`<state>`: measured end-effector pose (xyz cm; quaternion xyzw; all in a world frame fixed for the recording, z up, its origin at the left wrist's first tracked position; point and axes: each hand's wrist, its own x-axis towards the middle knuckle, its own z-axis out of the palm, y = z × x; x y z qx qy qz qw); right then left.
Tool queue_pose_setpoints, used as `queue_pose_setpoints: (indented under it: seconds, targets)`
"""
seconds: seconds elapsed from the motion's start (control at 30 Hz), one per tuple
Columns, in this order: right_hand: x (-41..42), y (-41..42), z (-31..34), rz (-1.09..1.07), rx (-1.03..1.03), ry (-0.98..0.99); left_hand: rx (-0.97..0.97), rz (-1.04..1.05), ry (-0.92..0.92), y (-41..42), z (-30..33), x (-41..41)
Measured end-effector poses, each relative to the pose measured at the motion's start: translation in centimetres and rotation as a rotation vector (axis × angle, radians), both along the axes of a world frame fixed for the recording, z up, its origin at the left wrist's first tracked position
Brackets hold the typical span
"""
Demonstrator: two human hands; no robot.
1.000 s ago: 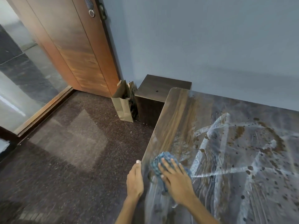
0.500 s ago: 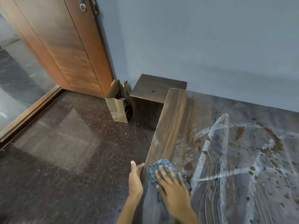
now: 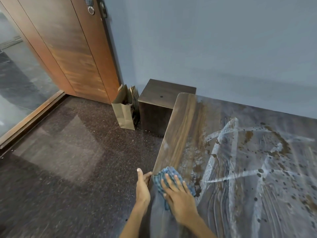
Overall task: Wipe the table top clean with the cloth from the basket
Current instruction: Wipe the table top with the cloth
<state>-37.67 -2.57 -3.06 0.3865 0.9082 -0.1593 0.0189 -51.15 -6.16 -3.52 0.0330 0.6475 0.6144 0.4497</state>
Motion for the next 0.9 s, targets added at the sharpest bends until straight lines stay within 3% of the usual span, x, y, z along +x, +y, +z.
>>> queue_pose_setpoints:
  seconds: [0.17, 0.33, 0.53, 0.8, 0.9]
  targets:
    - [-0.3, 6.0, 0.7, -0.250, -0.117, -0.079, -0.028, -0.045, 0.036, -0.8, 0.4, 0.5]
    - [-4.4, 3.7, 0.6, -0.081, -0.155, 0.001, -0.033, -0.059, 0.055, -1.3, 0.8, 0.5]
    - [-0.7, -1.8, -1.0, 0.045, -0.129, 0.024, 0.001, -0.047, -0.007, -2.2, 0.7, 0.7]
    - [-0.4, 2.7, 0.4, -0.254, -0.157, -0.065, -0.092, -0.072, 0.057, -3.3, 1.1, 0.8]
    - [-3.0, 2.0, 0.9, -0.195, -0.162, -0.026, -0.093, -0.053, 0.065, -3.5, 1.1, 1.0]
